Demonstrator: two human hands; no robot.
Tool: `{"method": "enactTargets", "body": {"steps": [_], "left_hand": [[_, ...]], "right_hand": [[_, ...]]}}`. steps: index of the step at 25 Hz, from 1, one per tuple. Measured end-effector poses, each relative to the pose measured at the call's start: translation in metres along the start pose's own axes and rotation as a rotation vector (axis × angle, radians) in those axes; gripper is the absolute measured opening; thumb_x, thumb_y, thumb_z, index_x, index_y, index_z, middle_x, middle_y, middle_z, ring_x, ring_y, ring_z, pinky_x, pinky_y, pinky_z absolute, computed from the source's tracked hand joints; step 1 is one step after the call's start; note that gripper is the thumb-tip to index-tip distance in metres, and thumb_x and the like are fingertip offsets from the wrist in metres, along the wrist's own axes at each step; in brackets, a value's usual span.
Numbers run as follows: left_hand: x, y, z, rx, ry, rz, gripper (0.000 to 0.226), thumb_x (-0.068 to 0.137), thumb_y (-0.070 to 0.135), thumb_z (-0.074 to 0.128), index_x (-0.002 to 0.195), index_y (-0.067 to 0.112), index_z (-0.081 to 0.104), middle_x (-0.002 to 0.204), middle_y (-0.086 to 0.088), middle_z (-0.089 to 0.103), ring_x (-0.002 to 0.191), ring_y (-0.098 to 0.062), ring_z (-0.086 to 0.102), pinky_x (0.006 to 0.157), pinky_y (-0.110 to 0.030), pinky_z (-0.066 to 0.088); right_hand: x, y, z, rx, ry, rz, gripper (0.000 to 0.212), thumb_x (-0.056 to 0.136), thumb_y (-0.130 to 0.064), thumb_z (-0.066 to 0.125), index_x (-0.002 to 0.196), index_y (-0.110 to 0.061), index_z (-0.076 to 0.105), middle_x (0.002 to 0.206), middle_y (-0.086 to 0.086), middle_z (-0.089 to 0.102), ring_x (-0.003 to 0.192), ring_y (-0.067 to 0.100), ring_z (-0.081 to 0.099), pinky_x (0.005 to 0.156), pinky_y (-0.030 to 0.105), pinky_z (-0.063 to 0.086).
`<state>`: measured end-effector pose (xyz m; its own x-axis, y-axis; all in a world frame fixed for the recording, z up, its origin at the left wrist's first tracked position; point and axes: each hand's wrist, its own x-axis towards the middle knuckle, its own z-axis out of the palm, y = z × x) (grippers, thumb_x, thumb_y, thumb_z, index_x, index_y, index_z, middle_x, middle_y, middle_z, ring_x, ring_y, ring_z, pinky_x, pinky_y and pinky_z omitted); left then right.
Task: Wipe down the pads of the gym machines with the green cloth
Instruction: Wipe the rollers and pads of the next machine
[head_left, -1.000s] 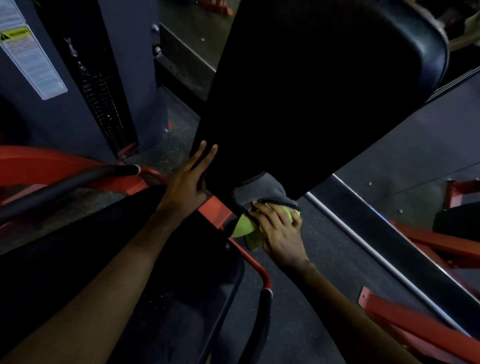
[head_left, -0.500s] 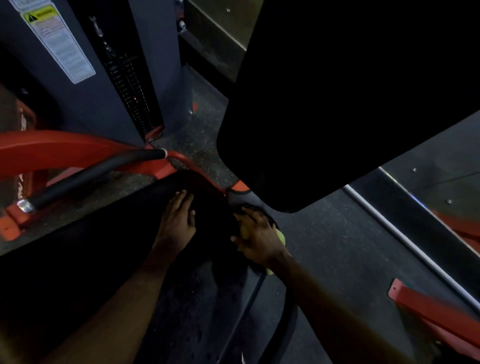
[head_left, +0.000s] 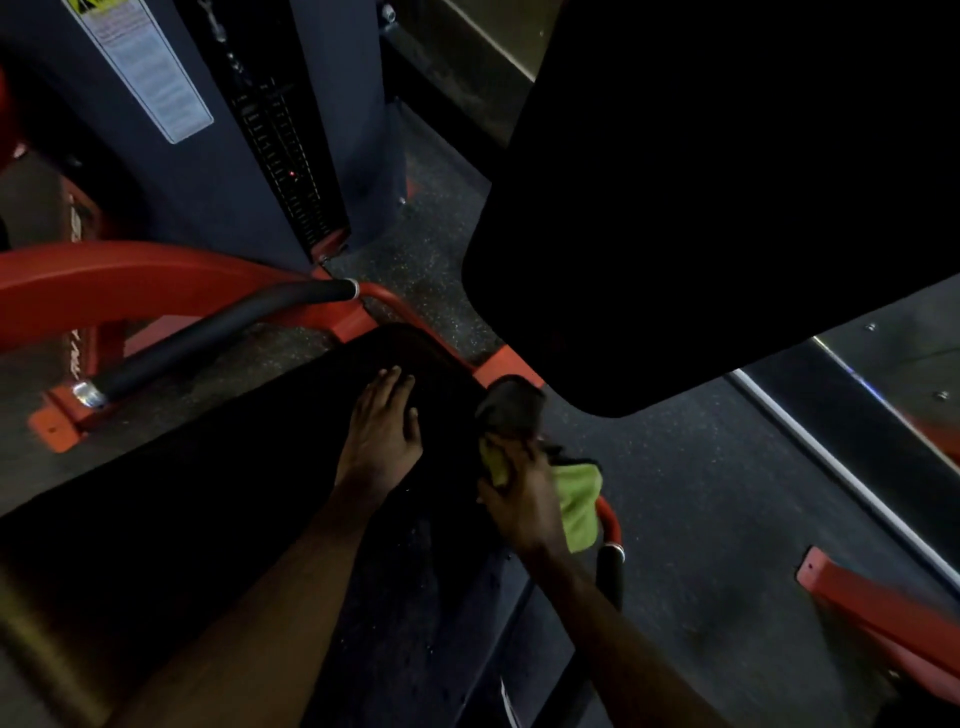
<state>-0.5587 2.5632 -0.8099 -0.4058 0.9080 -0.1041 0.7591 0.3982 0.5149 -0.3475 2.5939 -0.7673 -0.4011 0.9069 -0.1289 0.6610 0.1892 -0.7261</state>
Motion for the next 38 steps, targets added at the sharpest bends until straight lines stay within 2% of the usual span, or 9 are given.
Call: {"method": "enactTargets", "body": {"steps": [3, 7, 16, 20, 25, 29, 34, 36, 38], "left_hand": [[-0.002, 0.0, 0.0, -0.036, 0.014, 0.007, 0.048, 0.093, 0.017, 0.052, 0.139, 0.007, 0.056, 0.152, -0.013, 0.046, 0.144, -0.03, 0.037, 0.118, -0.046, 0.032], [-0.001, -0.002, 0.002, -0.054, 0.019, 0.003, 0.048, 0.093, 0.012, 0.058, 0.14, 0.008, 0.056, 0.153, -0.012, 0.045, 0.145, -0.03, 0.035, 0.119, -0.044, 0.031], [-0.005, 0.0, -0.003, -0.074, 0.098, -0.028, 0.044, 0.087, 0.005, 0.056, 0.131, 0.005, 0.064, 0.145, -0.015, 0.052, 0.139, -0.034, 0.044, 0.114, -0.044, 0.036], [-0.008, -0.002, -0.007, -0.077, 0.164, -0.084, 0.046, 0.083, 0.005, 0.052, 0.126, 0.003, 0.067, 0.14, -0.019, 0.056, 0.133, -0.039, 0.049, 0.111, -0.046, 0.039], [-0.058, -0.004, -0.022, 0.032, 0.196, -0.357, 0.047, 0.092, 0.012, 0.058, 0.139, 0.009, 0.057, 0.151, -0.014, 0.047, 0.144, -0.032, 0.037, 0.12, -0.046, 0.028], [-0.101, -0.027, -0.042, 0.241, 0.271, -0.416, 0.05, 0.094, 0.027, 0.054, 0.143, 0.016, 0.053, 0.154, -0.013, 0.044, 0.145, -0.031, 0.036, 0.118, -0.049, 0.026], [-0.104, -0.031, -0.047, 0.404, 0.135, -0.399, 0.053, 0.1, 0.031, 0.046, 0.152, 0.019, 0.04, 0.16, -0.015, 0.032, 0.15, -0.032, 0.025, 0.122, -0.05, 0.02], [-0.102, -0.028, -0.044, 0.423, 0.125, -0.418, 0.054, 0.1, 0.03, 0.047, 0.152, 0.019, 0.038, 0.16, -0.015, 0.032, 0.15, -0.032, 0.024, 0.122, -0.051, 0.019], [-0.103, -0.029, -0.047, 0.433, 0.107, -0.422, 0.057, 0.098, 0.031, 0.048, 0.153, 0.019, 0.036, 0.16, -0.015, 0.031, 0.151, -0.032, 0.023, 0.122, -0.051, 0.019]], "right_hand": [[0.001, 0.002, 0.004, -0.293, -0.179, -0.146, 0.057, 0.082, -0.054, 0.069, 0.134, -0.031, 0.061, 0.141, 0.003, 0.057, 0.128, 0.033, 0.055, 0.1, 0.047, 0.049], [0.009, 0.036, -0.014, -0.44, -0.173, 0.132, 0.072, 0.081, -0.082, 0.048, 0.143, -0.045, 0.05, 0.165, 0.0, 0.024, 0.155, 0.036, 0.013, 0.116, 0.062, 0.028], [-0.063, 0.018, 0.014, -0.491, -0.196, -0.102, 0.055, 0.097, -0.063, 0.044, 0.146, -0.04, 0.048, 0.164, -0.003, 0.035, 0.152, 0.032, 0.027, 0.106, 0.05, 0.038], [-0.025, 0.025, -0.017, -0.475, -0.328, -0.281, 0.081, 0.089, -0.08, 0.045, 0.158, -0.04, 0.031, 0.158, -0.004, 0.038, 0.14, 0.03, 0.036, 0.103, 0.049, 0.041], [0.019, 0.04, 0.003, -0.539, -0.298, -0.231, 0.093, 0.083, -0.084, 0.043, 0.161, -0.04, 0.021, 0.169, 0.002, 0.022, 0.152, 0.038, 0.024, 0.117, 0.063, 0.026], [-0.025, 0.02, 0.008, -0.54, -0.275, -0.257, 0.082, 0.087, -0.074, 0.048, 0.158, -0.038, 0.031, 0.157, 0.005, 0.042, 0.13, 0.037, 0.047, 0.101, 0.053, 0.043], [-0.007, -0.006, 0.012, -0.377, -0.32, -0.243, 0.07, 0.076, -0.053, 0.055, 0.142, -0.035, 0.047, 0.133, 0.018, 0.058, 0.111, 0.047, 0.06, 0.085, 0.056, 0.051], [0.028, -0.033, 0.023, -0.089, -0.242, -0.153, 0.071, 0.074, -0.046, 0.056, 0.143, -0.03, 0.05, 0.138, 0.02, 0.057, 0.119, 0.043, 0.059, 0.091, 0.046, 0.054], [0.059, -0.08, 0.038, 0.218, -0.285, -0.096, 0.072, 0.079, -0.026, 0.063, 0.149, -0.025, 0.049, 0.146, 0.013, 0.052, 0.131, 0.022, 0.049, 0.104, 0.016, 0.042]]}}
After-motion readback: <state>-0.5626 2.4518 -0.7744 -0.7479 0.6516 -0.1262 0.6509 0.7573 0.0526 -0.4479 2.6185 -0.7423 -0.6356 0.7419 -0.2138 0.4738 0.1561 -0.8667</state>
